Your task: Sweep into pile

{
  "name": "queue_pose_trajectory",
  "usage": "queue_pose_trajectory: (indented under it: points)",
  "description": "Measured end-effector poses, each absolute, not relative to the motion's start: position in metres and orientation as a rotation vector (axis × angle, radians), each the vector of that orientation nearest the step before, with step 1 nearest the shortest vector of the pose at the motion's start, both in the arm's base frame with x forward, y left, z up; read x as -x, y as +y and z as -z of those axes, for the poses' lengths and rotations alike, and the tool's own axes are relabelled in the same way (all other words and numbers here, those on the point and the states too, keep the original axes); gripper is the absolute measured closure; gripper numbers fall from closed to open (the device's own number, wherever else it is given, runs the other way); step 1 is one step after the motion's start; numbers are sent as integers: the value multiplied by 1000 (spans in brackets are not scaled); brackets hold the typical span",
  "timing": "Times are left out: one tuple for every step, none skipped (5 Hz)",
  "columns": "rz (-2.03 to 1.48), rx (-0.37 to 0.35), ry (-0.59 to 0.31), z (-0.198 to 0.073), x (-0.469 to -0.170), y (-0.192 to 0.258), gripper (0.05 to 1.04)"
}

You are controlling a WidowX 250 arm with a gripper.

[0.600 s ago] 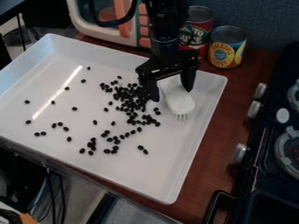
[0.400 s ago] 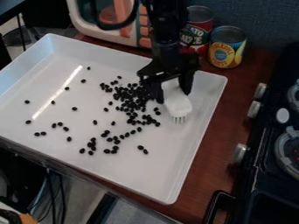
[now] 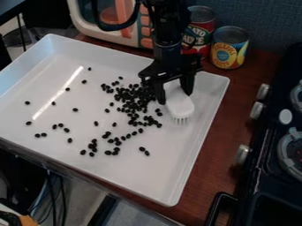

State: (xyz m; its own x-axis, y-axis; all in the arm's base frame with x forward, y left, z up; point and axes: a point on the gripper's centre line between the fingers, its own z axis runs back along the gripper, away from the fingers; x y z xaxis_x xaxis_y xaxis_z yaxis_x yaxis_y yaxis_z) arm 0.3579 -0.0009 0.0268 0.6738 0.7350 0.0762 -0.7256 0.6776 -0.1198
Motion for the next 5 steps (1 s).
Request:
queue_pose_trajectory:
  points:
    - [-804, 89, -101, -26, -356, -1, 374]
    - [-781, 99, -59, -24, -352, 13, 374]
    - [-757, 119, -38, -24, -349, 25, 374]
    - [-754, 132, -29, -21, -343, 39, 374]
    - [-761, 139, -57, -20, -338, 51, 374]
